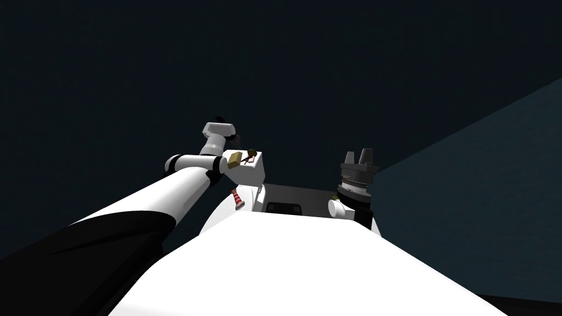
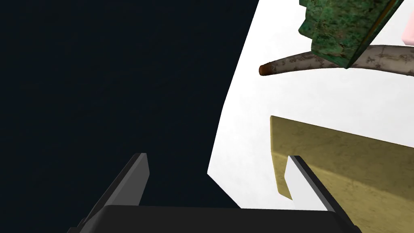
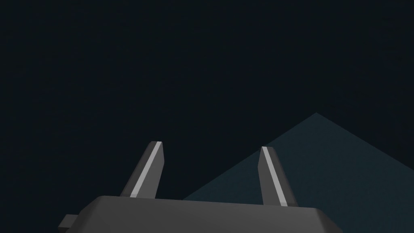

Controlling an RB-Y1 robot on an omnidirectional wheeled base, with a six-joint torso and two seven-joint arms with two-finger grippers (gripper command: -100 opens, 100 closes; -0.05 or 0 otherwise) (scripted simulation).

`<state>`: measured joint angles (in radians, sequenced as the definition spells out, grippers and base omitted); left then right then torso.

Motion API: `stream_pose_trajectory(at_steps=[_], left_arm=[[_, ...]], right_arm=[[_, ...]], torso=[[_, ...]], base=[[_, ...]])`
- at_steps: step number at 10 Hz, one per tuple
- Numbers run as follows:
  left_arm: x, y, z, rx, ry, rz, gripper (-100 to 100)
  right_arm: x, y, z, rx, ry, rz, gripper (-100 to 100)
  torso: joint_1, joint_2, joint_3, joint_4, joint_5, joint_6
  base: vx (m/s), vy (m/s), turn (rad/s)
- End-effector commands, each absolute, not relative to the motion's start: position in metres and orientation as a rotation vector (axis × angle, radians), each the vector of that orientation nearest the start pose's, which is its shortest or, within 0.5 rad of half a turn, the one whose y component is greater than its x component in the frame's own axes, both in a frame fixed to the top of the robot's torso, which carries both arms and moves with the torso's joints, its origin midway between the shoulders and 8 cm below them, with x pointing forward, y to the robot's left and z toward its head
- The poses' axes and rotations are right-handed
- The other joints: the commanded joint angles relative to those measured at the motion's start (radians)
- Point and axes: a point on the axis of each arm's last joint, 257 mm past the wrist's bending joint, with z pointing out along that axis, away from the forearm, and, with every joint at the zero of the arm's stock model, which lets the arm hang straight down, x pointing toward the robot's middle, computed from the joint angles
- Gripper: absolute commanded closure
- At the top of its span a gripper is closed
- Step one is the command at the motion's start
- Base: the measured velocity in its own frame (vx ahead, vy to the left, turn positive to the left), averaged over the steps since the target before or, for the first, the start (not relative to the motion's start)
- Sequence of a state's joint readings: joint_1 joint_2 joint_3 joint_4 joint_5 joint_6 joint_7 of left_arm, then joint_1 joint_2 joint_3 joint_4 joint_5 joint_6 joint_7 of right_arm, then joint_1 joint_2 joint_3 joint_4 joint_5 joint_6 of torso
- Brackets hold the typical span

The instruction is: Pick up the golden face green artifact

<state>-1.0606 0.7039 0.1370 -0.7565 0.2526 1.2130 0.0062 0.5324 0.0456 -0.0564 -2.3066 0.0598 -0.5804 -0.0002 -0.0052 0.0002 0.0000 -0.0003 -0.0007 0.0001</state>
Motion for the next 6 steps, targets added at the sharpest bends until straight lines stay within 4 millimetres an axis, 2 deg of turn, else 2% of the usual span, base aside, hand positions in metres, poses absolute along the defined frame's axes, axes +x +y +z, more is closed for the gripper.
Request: stream_pose_trajectory(at_steps=[1,4,5,6], left_arm=[[0.63,0.492,-0.105,-1.958,1.512,-0.407,-100],[0.612,0.469,-0.137,-2.065,1.605,-0.342,-100],[0.612,0.469,-0.137,-2.065,1.605,-0.342,-100],[0.607,0.463,-0.146,-2.09,1.63,-0.324,-100]], right_arm=[[0.319,-0.293,0.041,0.579,0.56,1.211,0],[0.319,-0.293,0.041,0.579,0.56,1.211,0],[0.319,-0.293,0.041,0.579,0.56,1.211,0],[0.319,-0.293,0.041,0.579,0.56,1.211,0]], torso=[[0.0,0.0,0.0,0.0,0.0,0.0],[0.001,0.0,0.0,0.0,0.0,0.0],[0.0,0.0,0.0,0.0,0.0,0.0],[0.001,0.0,0.0,0.0,0.0,-0.001]], base=[[-0.005,-0.044,-0.037],[0.001,-0.051,-0.088],[0.009,-0.049,-0.028],[0.009,-0.037,-0.035]])
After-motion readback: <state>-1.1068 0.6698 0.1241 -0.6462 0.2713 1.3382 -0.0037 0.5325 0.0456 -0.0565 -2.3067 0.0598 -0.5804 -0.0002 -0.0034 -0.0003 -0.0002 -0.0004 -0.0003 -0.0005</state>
